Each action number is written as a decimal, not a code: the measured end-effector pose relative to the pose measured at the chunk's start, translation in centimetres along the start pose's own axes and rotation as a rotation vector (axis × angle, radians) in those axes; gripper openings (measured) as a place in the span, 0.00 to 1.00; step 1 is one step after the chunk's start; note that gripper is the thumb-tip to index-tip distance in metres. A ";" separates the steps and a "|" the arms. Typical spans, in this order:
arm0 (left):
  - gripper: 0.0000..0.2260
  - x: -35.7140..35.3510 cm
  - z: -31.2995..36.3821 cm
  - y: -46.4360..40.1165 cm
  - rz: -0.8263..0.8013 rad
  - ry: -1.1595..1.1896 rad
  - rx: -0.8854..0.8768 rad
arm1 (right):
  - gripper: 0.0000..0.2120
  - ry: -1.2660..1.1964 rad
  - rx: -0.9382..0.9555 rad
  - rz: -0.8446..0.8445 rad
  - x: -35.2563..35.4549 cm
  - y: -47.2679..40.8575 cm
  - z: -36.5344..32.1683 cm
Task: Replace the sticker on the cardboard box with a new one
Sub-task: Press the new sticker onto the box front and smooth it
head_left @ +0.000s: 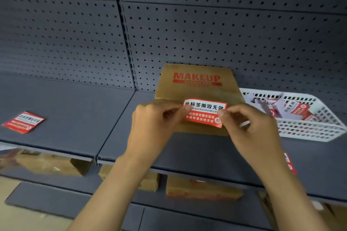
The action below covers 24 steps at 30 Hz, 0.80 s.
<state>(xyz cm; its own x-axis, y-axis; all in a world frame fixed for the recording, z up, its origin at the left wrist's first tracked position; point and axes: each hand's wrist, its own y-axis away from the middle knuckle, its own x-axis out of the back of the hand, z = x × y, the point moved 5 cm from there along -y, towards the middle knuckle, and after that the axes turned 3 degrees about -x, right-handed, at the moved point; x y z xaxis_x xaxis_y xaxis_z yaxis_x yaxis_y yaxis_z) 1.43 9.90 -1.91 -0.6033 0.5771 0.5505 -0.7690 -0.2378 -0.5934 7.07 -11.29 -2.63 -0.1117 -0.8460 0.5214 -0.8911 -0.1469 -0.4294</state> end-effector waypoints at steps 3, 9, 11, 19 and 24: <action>0.11 -1.0 -1.0 0.7 -0.001 -0.108 -0.084 | 0.09 0.078 0.001 0.032 -1.2 0.7 1.2; 0.13 -2.6 -2.6 1.6 0.001 -0.317 -0.120 | 0.09 0.187 0.011 0.072 -3.2 1.1 2.8; 0.14 -2.8 -2.8 1.8 0.028 -0.381 -0.114 | 0.09 0.201 0.012 0.083 -3.4 1.0 3.1; 0.17 -3.6 -3.1 1.7 0.105 -0.493 -0.148 | 0.10 0.228 0.043 0.106 -4.0 0.6 3.6; 0.18 -3.9 -3.1 1.3 0.129 -0.532 -0.167 | 0.11 0.233 0.043 0.138 -4.1 0.5 3.5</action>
<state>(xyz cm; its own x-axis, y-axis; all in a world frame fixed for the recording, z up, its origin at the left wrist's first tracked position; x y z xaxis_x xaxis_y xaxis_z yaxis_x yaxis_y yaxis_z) 3.39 9.78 -6.66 -0.7464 0.0683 0.6620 -0.6646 -0.1288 -0.7360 8.60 -9.66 -7.53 -0.3339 -0.7195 0.6090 -0.8412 -0.0641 -0.5370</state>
